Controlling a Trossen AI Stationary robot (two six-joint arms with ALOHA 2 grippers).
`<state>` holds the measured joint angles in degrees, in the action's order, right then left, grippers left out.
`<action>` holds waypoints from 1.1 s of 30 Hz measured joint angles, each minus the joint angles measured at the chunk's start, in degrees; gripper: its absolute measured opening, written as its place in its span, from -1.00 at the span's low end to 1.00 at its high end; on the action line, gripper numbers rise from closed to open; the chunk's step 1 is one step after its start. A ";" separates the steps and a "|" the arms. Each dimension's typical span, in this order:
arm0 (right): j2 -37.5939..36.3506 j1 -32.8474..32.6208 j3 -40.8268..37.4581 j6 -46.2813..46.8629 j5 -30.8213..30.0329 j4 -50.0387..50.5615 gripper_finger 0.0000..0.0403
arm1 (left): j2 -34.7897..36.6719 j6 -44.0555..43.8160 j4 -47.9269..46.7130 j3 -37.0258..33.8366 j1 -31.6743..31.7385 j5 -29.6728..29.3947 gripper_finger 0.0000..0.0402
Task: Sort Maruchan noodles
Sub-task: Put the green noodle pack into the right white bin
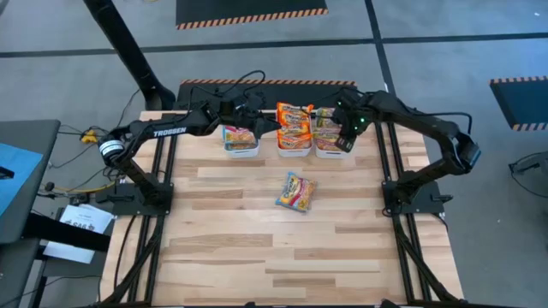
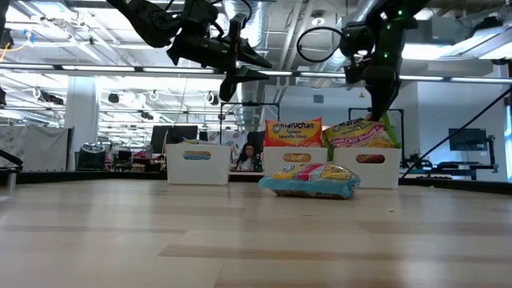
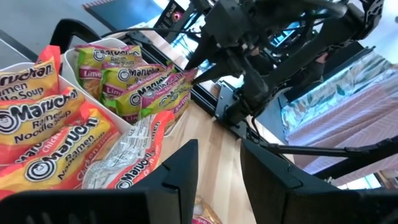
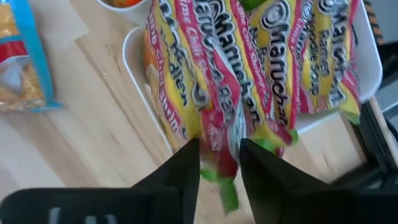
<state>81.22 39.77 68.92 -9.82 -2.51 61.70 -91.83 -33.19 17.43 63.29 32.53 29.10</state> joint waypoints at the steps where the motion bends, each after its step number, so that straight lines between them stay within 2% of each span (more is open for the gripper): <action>1: -0.13 0.00 0.75 0.77 -0.01 0.98 -0.29 | 0.00 0.00 0.00 0.00 0.00 -0.01 -0.48; 8: -0.71 0.00 7.63 7.11 0.91 8.45 -0.27 | 0.00 0.00 0.00 -0.02 -0.02 0.00 -0.48; 12: -0.60 -0.05 7.47 14.02 10.04 9.69 -0.29 | 0.00 0.00 -0.02 -0.02 -0.02 0.02 -0.48; 14: -0.52 -0.40 6.70 14.78 12.35 9.50 -0.31 | 0.00 0.00 0.00 -0.02 -0.02 0.00 -0.48; 29: 1.08 -0.89 -3.81 15.97 12.47 -0.11 -0.32 | 0.00 0.00 -0.04 -0.02 -0.02 0.01 -0.48; 33: 3.31 -0.30 -4.52 15.95 9.80 -1.33 -0.32 | 0.00 0.00 -0.07 -0.02 -0.02 0.00 -0.48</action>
<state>84.53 39.47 64.40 6.14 7.29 60.38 -91.83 -33.19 17.37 63.26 32.51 29.10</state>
